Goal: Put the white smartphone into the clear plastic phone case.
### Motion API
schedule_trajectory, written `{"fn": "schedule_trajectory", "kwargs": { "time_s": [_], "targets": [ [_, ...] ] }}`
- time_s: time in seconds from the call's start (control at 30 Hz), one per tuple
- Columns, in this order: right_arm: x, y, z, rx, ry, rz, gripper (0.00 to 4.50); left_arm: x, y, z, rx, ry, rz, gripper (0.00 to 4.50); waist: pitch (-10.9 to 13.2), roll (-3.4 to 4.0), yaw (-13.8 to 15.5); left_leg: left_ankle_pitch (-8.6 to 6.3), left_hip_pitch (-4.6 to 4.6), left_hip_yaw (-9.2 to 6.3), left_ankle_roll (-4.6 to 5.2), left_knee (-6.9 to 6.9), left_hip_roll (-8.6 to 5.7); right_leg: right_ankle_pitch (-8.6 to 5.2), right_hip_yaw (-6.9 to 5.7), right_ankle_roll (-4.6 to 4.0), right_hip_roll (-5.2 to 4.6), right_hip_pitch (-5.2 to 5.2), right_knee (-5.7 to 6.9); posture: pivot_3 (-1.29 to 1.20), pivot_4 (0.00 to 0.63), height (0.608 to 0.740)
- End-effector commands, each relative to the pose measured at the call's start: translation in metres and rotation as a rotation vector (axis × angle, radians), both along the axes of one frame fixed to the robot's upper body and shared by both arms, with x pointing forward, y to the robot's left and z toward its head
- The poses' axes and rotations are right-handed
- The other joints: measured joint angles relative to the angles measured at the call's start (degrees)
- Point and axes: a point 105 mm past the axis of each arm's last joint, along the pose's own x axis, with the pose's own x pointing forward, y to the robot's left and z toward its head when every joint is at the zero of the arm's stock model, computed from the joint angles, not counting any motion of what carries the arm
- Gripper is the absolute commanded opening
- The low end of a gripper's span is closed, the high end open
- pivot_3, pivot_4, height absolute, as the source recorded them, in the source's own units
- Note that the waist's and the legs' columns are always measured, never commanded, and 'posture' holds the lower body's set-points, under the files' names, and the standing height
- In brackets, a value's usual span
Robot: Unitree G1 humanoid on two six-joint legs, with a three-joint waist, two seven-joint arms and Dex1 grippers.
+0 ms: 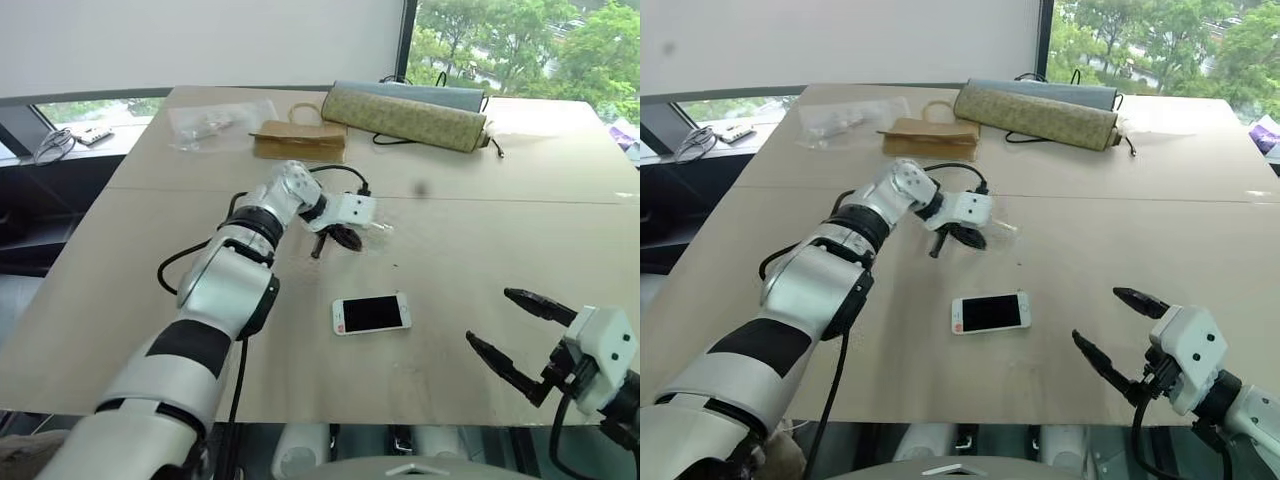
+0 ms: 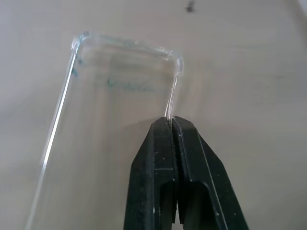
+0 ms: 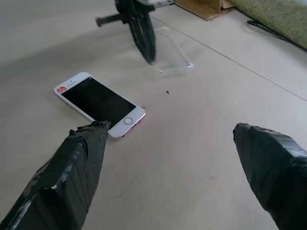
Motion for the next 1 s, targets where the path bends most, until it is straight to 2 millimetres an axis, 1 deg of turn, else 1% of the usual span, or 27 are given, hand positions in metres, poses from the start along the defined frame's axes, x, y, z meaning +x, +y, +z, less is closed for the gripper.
{"fn": "schedule_trajectory", "kwargs": {
  "time_s": [0.03, 0.13, 0.23, 0.3, 0.43, 0.53, 0.63, 0.87, 0.9, 0.93, 1.0],
  "targets": [
    [0.000, 0.004, 0.007, -0.001, -0.042, 0.025, 4.50, -0.005, -0.001, 0.024, -0.080, 0.062, 0.001, 0.02, 0.02, -0.01, -0.29, 0.00, -0.02, -0.01, 0.00, -0.01, 0.00, 0.01, 0.00, -0.02, 0.00, -0.01, 0.00, 0.00, 0.150, 0.740],
    [0.002, 0.004, 0.006, -0.001, -0.043, 0.043, 4.50, -0.015, 0.001, 0.019, -0.085, 0.073, 0.029, 0.02, 0.01, 0.01, -0.46, 0.00, 0.01, 0.00, 0.00, -0.03, 0.01, 0.04, 0.09, -0.06, -0.03, -0.01, 0.00, 0.00, 0.150, 0.740],
    [0.006, 0.005, 0.006, -0.003, -0.044, 0.069, 4.50, -0.025, -0.002, 0.007, -0.085, 0.028, 0.062, 0.02, 0.01, 0.03, -0.52, 0.00, 0.05, 0.04, -0.01, -0.03, 0.02, 0.06, 0.44, -0.11, -0.04, 0.00, 0.02, 0.00, 0.150, 0.740],
    [0.009, 0.005, 0.006, -0.005, -0.043, 0.087, 4.50, -0.032, -0.012, 0.003, -0.114, 0.046, 0.093, 0.02, 0.03, 0.01, -0.31, 0.01, 0.04, 0.03, -0.01, -0.03, 0.02, 0.06, 0.42, -0.10, -0.04, -0.01, 0.05, 0.00, 0.150, 0.740],
    [0.013, 0.006, 0.006, -0.015, -0.044, 0.111, 4.50, -0.043, -0.030, -0.004, -0.118, 0.036, 0.101, 0.02, 0.02, 0.01, 0.16, 0.01, 0.06, -0.01, -0.01, 0.02, -0.03, -0.07, 0.43, 0.07, -0.04, 0.03, 0.10, 0.00, 0.150, 0.740],
    [0.015, 0.007, 0.007, -0.022, -0.047, 0.120, 4.50, -0.044, -0.039, -0.011, -0.109, -0.003, 0.114, 0.02, 0.02, 0.02, 0.09, 0.01, 0.06, 0.02, -0.01, 0.02, -0.05, -0.05, 0.51, 0.08, -0.02, 0.04, 0.10, 0.00, 0.150, 0.740],
    [0.012, 0.009, 0.007, -0.024, -0.045, 0.121, 4.50, -0.051, -0.047, -0.009, -0.127, 0.031, 0.127, 0.02, 0.03, 0.01, -0.03, 0.01, 0.06, 0.00, -0.01, 0.01, -0.03, -0.05, 0.51, 0.08, 0.03, 0.02, 0.10, 0.00, 0.150, 0.740],
    [0.011, 0.010, 0.006, -0.029, -0.041, 0.123, 4.50, -0.058, -0.050, -0.015, -0.109, 0.042, 0.105, 0.02, 0.02, 0.01, -0.20, 0.01, 0.10, 0.01, -0.01, 0.00, -0.03, -0.07, 0.52, 0.09, 0.03, 0.02, 0.13, 0.00, 0.150, 0.740],
    [0.011, 0.010, 0.006, -0.031, -0.042, 0.126, 4.50, -0.059, -0.050, -0.015, -0.108, 0.040, 0.103, 0.54, 0.02, 0.01, -0.24, 0.01, 0.10, 0.01, -0.01, 0.00, -0.03, -0.07, 0.53, 0.09, 0.03, 0.02, 0.13, 0.00, 0.150, 0.740],
    [0.011, 0.010, 0.005, -0.032, -0.042, 0.129, 4.50, -0.058, -0.050, -0.015, -0.108, 0.039, 0.105, 0.79, 0.02, 0.01, -0.27, 0.01, 0.10, 0.00, -0.01, 0.00, -0.02, -0.07, 0.53, 0.09, 0.03, 0.03, 0.13, 0.00, 0.150, 0.740],
    [0.011, 0.013, 0.004, -0.038, -0.041, 0.151, 4.50, -0.059, -0.052, -0.013, -0.117, 0.038, 0.111, 1.70, 0.02, 0.02, -0.27, 0.01, 0.10, 0.00, -0.01, 0.00, -0.02, -0.07, 0.52, 0.08, 0.03, 0.02, 0.13, 0.00, 0.150, 0.740]
  ]
}}
